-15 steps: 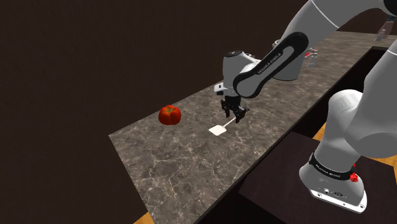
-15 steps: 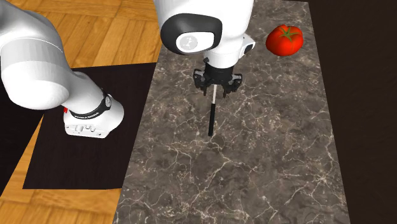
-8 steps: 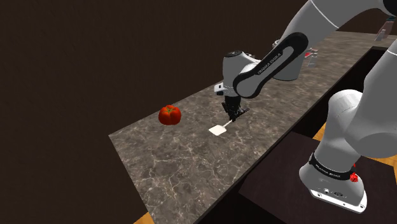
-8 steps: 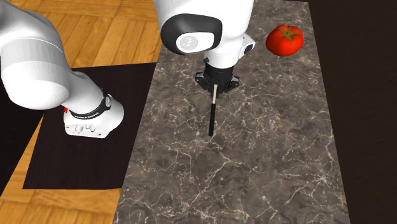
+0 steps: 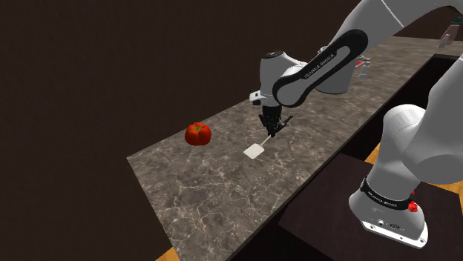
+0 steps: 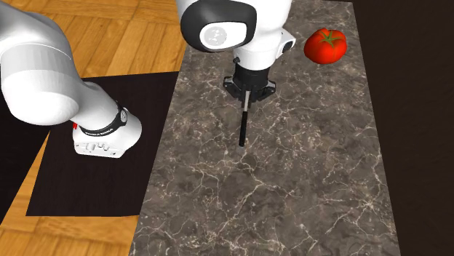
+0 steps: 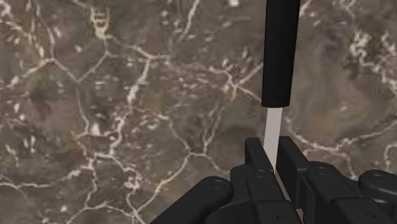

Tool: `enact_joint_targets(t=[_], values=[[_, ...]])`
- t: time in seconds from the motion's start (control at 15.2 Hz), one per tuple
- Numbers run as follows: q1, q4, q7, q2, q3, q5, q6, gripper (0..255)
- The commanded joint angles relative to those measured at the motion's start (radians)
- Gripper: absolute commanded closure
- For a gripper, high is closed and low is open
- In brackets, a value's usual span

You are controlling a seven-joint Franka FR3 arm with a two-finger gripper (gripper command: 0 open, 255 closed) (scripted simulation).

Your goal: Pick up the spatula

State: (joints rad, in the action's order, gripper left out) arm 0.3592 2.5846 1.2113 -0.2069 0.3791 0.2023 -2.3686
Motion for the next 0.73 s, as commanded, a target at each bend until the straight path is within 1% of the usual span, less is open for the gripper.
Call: enact_joint_targets(t=[0.0,0.53,0.66], values=[[-0.001,-0.009,-0.005,-0.025,-0.005,0.005,0.034,255],[-0.004,-0.059,-0.009,-0.103,-0.021,0.012,0.160,255],[-0.004,-0.060,-0.009,-0.104,-0.022,0.012,0.163,255]])
